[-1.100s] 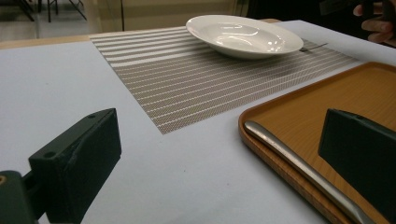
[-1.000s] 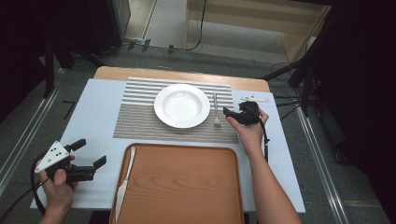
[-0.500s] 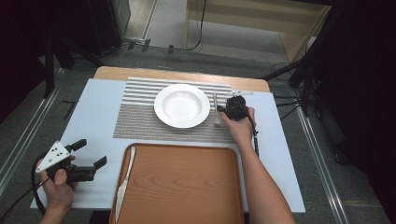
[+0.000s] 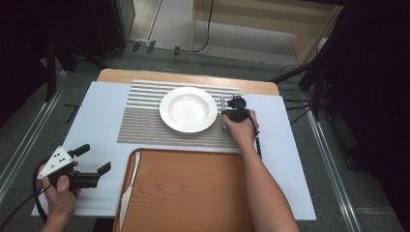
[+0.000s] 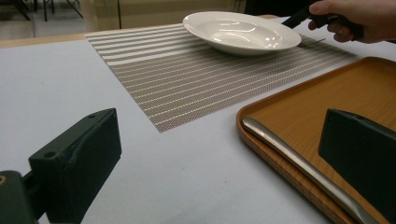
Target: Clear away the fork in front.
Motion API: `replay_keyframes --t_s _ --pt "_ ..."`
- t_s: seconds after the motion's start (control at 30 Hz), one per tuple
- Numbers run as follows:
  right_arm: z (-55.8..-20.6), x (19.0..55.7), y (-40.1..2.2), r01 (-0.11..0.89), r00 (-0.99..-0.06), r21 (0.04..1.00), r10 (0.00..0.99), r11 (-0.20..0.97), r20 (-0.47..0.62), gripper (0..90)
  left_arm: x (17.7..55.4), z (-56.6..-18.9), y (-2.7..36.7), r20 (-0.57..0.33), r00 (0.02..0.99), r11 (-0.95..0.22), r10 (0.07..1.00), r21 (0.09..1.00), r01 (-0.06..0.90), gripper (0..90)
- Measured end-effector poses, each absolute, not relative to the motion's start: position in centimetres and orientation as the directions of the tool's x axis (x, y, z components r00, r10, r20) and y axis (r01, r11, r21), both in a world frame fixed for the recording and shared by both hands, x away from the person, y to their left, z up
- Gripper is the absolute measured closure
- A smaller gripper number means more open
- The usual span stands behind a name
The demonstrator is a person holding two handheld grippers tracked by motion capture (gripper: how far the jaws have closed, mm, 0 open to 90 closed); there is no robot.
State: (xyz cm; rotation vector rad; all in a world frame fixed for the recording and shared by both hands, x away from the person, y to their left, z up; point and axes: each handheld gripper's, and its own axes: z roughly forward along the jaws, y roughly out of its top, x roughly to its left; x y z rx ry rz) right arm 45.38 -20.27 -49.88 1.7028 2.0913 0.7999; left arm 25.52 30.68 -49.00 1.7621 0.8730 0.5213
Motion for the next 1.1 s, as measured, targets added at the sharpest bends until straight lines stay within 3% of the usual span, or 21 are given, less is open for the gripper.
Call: replay_keyframes --t_s 0.7,1.1 --pt "-49.9 45.7 -20.9 0.832 -0.183 0.547 0.978 0.099 0.102 82.5 25.5 -49.0 30.6 -0.061 0.64 -0.185 0.766 0.932 0.31 0.0" --pt "-49.9 45.7 -20.9 0.82 -0.213 0.549 0.977 0.162 0.03 75.5 25.5 -49.0 30.6 -0.066 0.636 -0.177 0.769 0.934 0.311 0.0"
